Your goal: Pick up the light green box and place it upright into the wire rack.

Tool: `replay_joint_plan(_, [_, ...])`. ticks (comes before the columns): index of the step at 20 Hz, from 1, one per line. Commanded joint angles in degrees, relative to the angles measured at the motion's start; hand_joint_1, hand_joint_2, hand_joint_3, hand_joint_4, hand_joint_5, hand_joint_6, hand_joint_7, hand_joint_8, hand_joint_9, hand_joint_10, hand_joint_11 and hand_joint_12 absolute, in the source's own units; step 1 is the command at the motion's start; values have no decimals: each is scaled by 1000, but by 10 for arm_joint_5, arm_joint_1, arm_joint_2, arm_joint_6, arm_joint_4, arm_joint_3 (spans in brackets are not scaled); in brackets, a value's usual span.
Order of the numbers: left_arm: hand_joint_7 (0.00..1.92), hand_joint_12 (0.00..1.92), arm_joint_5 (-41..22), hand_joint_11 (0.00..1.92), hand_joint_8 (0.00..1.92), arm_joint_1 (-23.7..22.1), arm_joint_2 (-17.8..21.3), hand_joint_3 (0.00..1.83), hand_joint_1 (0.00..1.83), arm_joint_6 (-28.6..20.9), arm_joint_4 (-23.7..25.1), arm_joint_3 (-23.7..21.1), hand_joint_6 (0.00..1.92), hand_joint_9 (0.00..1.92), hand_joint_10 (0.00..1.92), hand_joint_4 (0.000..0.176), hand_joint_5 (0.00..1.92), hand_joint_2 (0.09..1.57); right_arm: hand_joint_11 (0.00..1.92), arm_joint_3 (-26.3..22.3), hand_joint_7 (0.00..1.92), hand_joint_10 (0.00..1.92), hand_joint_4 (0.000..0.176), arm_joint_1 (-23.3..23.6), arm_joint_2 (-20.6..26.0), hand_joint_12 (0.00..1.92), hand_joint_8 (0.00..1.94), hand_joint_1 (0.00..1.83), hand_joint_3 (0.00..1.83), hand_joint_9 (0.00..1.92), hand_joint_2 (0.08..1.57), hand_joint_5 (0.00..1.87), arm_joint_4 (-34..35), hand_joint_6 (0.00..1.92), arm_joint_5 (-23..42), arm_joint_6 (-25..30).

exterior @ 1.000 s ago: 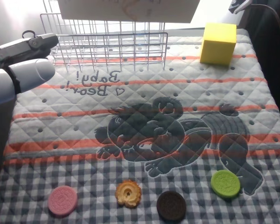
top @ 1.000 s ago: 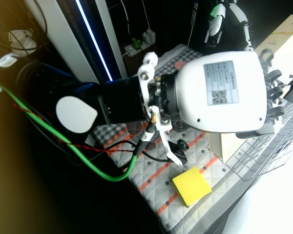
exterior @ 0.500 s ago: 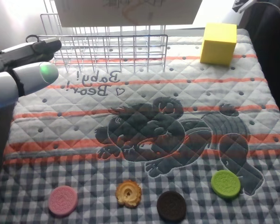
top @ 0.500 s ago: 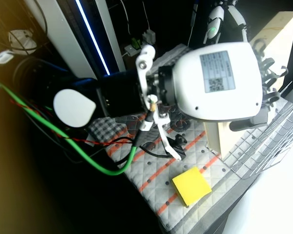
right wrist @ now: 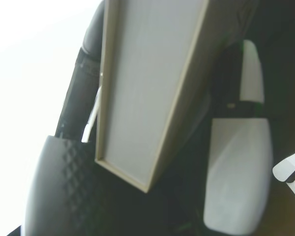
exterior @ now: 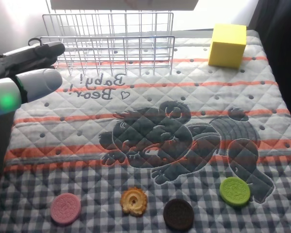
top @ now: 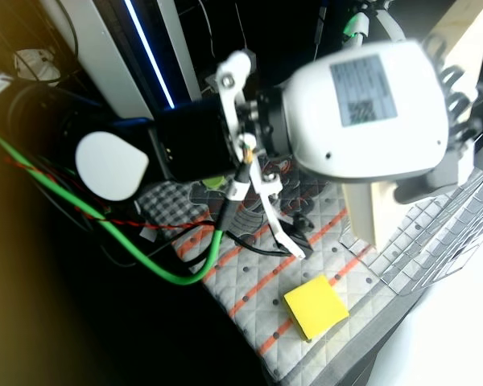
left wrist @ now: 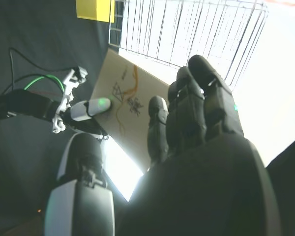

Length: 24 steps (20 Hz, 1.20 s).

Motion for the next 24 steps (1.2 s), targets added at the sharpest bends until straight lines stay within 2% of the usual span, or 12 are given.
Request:
replay_joint_plan(1, [238,887,-67,14,2,-7,-2,0,399,-6,0,2,4,309,5,93,312,1116,872,-2,1386,497,0,11,5,1266,221,1093,1,1333,1237,754,23,1308,55,4])
replay_joint_plan(2, [242,888,-67,15,4,-7,-3,0,399,-7,0,2,4,314,7,92,314,1114,863,-4,1352,612,0,11,6,1273,282,1088,3,1284,1243,741,23,1327,55,4])
replay_joint_plan(3, [241,888,-67,10,3,-7,-3,0,368,-7,0,2,1,314,6,104,300,1116,892,-6,1332,640,0,11,8,1231,309,1088,0,1259,1242,745,23,1321,55,4])
replay_joint_plan(8, [267,901,-65,48,9,-7,-3,0,394,-8,-1,0,9,350,14,78,327,1118,1014,-12,1325,571,0,-2,13,1143,353,1099,0,1330,1229,769,51,1285,57,4])
replay_joint_plan(12, [249,914,-64,83,0,-7,-3,1,369,-8,-2,0,0,360,11,100,305,1123,1072,-15,1279,568,0,-17,15,1124,358,1100,0,1308,1232,765,68,1291,62,4])
replay_joint_plan(14, [248,913,-64,77,0,-7,-4,1,403,-8,-2,0,3,365,10,93,313,1125,1116,-15,1299,555,0,-22,14,1098,358,1110,0,1329,1221,784,73,1263,63,4])
replay_joint_plan(15, [256,924,-64,99,3,-7,-4,2,399,-8,-2,0,6,383,15,77,322,1128,1147,-14,1308,562,0,-24,13,1124,357,1116,0,1339,1211,802,76,1236,63,4])
replay_joint_plan(18, [262,921,-64,83,4,-7,-4,0,408,-8,-2,-1,8,374,7,77,334,1117,1279,-5,1354,504,0,-37,5,1005,269,1130,1,1406,1184,847,96,1169,65,4])
replay_joint_plan(20, [256,916,-64,67,1,-7,-4,0,409,-8,-2,-1,2,362,1,88,325,1118,1310,0,1356,499,0,-43,2,1009,242,1127,1,1419,1190,836,104,1187,66,4])
replay_joint_plan(21, [254,913,-64,64,0,-7,-4,1,417,-8,-2,-1,1,360,0,76,324,1124,1326,2,1374,517,0,-45,1,1023,239,1130,0,1439,1188,843,107,1176,66,4])
replay_joint_plan(23, [252,925,-65,82,2,-7,-4,1,390,-9,-2,-1,1,372,10,85,318,1125,1328,4,1396,528,0,-50,1,1028,239,1137,0,1446,1179,859,113,1152,66,4])
replay_joint_plan(24, [253,939,-66,102,2,-6,-4,2,383,-10,-2,-1,2,384,13,79,323,1127,1328,6,1405,529,0,-52,0,1031,242,1138,0,1447,1179,859,114,1151,66,4])
